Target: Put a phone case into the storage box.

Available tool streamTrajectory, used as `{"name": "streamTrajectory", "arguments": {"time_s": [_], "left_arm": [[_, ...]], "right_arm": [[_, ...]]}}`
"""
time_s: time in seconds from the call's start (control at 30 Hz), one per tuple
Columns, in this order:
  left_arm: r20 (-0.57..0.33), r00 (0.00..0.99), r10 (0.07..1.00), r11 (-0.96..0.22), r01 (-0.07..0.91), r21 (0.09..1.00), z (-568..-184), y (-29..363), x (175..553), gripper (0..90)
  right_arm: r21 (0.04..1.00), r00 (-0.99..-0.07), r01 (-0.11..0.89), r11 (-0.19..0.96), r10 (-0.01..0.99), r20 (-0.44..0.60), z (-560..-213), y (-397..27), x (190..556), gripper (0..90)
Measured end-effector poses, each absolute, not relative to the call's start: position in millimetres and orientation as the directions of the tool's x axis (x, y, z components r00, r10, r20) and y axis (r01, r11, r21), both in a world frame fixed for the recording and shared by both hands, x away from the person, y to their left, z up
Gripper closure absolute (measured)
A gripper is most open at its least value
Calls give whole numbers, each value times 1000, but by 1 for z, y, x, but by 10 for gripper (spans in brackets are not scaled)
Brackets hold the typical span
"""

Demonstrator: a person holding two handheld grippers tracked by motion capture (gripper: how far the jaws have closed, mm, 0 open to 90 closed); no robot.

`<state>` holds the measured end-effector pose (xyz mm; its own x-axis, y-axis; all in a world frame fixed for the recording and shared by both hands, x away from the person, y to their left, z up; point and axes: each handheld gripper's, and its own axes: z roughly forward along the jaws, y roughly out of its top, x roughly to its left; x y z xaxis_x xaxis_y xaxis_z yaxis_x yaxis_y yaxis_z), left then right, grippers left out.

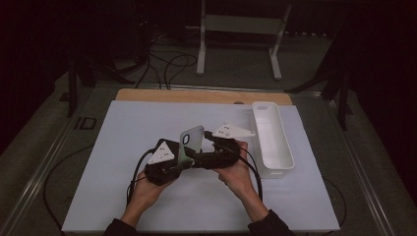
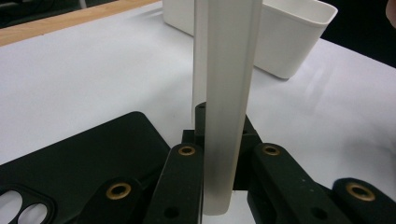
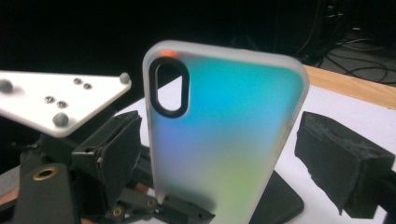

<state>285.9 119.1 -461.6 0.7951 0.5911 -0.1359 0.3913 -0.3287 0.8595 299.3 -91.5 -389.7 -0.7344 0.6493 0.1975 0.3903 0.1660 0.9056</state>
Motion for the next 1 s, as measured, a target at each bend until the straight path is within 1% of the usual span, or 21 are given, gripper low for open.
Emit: {"name": "streamTrajectory", "arguments": {"time_s": [0.07,0.5,0.7,0.9,0.97,1.0], "left_arm": [[-124,794,595,-338,388,857,-462,118,285,862],[-99,795,599,-358,376,855,-465,107,281,860],[-98,794,600,-355,374,857,-467,105,280,856],[-101,796,597,-353,373,858,-467,105,281,854],[-104,806,582,-355,368,860,-467,105,280,819],[-105,812,574,-358,365,860,-467,106,280,769]], "right_arm": [[905,-724,398,149,657,211,-390,-89,299,147],[903,-688,405,143,698,198,-389,-77,301,147],[909,-695,373,183,704,143,-388,-71,299,163],[910,-698,366,192,704,132,-387,-71,298,167],[908,-698,372,193,702,137,-387,-72,299,168],[907,-699,374,193,701,139,-388,-72,299,168]]}}
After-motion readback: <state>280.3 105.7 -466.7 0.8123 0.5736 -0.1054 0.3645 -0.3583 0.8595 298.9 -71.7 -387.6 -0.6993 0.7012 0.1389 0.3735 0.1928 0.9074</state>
